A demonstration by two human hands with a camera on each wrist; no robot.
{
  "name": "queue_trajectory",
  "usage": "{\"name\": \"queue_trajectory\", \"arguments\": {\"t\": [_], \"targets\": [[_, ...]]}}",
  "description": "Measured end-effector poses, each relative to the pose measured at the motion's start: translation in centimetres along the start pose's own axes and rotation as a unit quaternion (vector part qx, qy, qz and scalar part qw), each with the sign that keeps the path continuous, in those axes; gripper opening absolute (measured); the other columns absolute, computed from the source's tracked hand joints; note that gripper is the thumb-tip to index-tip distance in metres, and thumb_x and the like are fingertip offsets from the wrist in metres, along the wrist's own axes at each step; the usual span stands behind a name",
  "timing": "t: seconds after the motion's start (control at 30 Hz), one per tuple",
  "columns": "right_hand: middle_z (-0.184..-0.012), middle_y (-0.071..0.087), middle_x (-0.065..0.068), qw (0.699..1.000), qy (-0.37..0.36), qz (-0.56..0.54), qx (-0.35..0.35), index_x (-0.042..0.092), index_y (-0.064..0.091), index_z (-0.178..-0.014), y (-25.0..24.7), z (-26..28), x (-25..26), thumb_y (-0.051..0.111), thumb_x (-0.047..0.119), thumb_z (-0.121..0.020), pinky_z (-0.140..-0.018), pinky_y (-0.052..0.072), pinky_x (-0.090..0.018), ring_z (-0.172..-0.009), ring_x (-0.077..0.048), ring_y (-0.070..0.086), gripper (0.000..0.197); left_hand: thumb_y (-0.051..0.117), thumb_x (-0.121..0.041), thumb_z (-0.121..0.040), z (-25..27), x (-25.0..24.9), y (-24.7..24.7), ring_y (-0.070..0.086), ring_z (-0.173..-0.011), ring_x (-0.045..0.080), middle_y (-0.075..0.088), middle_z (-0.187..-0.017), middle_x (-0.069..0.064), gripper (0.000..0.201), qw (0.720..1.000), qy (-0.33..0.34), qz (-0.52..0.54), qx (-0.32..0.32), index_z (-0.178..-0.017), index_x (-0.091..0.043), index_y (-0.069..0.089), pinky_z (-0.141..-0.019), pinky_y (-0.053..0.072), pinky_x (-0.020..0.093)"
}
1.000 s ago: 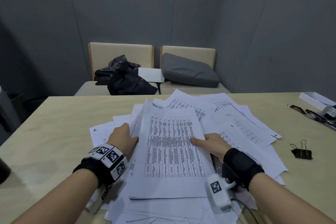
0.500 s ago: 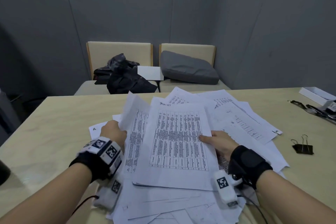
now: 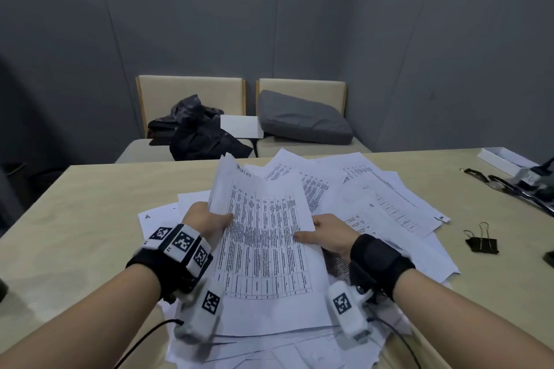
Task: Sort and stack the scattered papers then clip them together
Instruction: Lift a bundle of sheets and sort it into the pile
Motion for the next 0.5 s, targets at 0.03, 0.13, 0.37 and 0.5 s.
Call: {"name": "queue_trajectory", "arguments": {"t": [0.03, 0.13, 0.37, 0.5], "targets": [[-0.105, 0.075, -0.008, 1.000, -0.006, 0.005, -0.008, 0.004, 0.073, -0.104, 0.1, -0.1, 0.1, 0.076, 0.021, -0.081, -0.094, 0.054, -0.041, -0.098, -0.024, 0.071, 0.029, 0.067, -0.014, -0.085, 0.1, -0.2, -0.1, 0.061, -0.072, 0.031, 0.065, -0.089, 0.020, 0.033, 1.000, 0.009, 0.029, -0.006, -0.111, 0.006, 0.059, -0.063, 0.054, 0.035], [-0.085, 0.072, -0.001, 0.998, -0.030, -0.019, -0.045, 0.011, 0.070, -0.087, -0.7, 0.2, 0.7, 0.076, 0.027, -0.081, -0.069, 0.056, -0.024, -0.071, -0.010, 0.068, 0.018, 0.058, 0.000, -0.090, 1.0, -2.3, -1.2, 0.056, -0.065, 0.024, 0.062, -0.085, 0.014, 0.020, 0.992, 0.049, 0.112, 0.011, -0.110, 0.000, 0.055, -0.055, 0.048, 0.032], [-0.117, 0.068, -0.014, 0.941, -0.031, -0.336, 0.025, 0.006, 0.056, -0.128, -2.7, -0.2, 2.6, 0.088, 0.043, -0.057, -0.085, 0.057, -0.041, -0.102, -0.029, 0.066, 0.086, 0.051, 0.000, -0.094, 2.9, -6.7, -3.2, 0.061, -0.098, 0.033, 0.064, -0.113, 0.021, 0.027, 0.962, 0.184, 0.170, 0.114, -0.121, 0.002, 0.055, -0.095, 0.048, 0.050], [-0.115, 0.067, -0.017, 0.948, -0.051, -0.314, 0.027, 0.001, 0.059, -0.122, -3.9, 0.1, 4.0, 0.089, 0.040, -0.058, -0.091, 0.054, -0.047, -0.104, -0.031, 0.065, 0.080, 0.049, -0.005, -0.096, 2.4, -6.2, -3.1, 0.063, -0.082, 0.026, 0.066, -0.100, 0.015, 0.019, 0.960, 0.174, 0.199, 0.096, -0.113, -0.002, 0.058, -0.075, 0.057, 0.035]]}}
Point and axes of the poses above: each hand's wrist, its own z-axis away from the middle knuckle, its own y-axis out of the palm, x = y × z, the point moved 3 cm from there along -z, towards the middle knuckle
